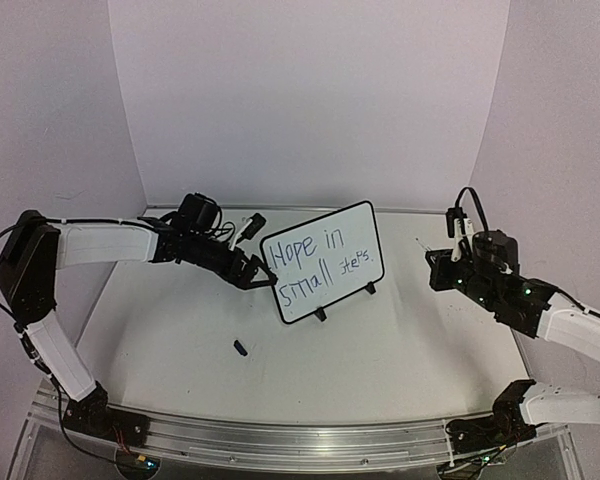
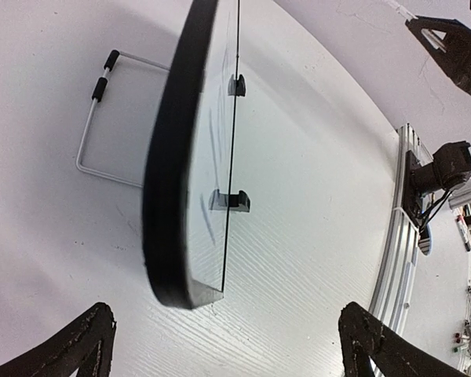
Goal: Write a sentence on the whiteboard
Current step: Write a sentence on the whiteboard, then pick up the pen cap from the center of the board.
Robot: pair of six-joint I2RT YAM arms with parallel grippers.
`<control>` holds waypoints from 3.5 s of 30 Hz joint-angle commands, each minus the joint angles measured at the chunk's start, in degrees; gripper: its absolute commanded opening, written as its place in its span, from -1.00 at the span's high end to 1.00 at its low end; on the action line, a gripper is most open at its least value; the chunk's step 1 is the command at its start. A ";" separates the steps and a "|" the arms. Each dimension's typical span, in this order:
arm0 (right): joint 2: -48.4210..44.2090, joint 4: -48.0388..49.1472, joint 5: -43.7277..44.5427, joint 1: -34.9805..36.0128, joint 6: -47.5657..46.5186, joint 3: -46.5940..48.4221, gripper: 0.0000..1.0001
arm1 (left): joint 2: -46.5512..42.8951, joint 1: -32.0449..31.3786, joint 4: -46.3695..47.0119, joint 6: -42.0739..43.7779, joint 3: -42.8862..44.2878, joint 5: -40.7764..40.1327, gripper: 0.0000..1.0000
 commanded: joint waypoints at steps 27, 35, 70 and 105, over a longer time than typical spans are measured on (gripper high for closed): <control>0.52 -4.98 -15.07 -0.20 2.62 4.64 1.00 | -10.48 -1.40 32.89 -19.38 -31.18 -6.39 -0.91; 0.78 -3.79 -18.77 -0.18 5.23 4.24 1.00 | -4.85 -5.83 35.24 -19.70 -32.02 -7.68 -0.89; -2.22 -3.96 -18.71 -0.19 6.17 0.53 1.00 | -16.09 -14.12 19.50 -19.21 -37.42 -14.80 -0.89; -3.00 -5.99 -18.56 -0.19 5.69 1.25 1.00 | -15.73 -18.44 13.92 -16.55 -34.48 -15.36 -0.83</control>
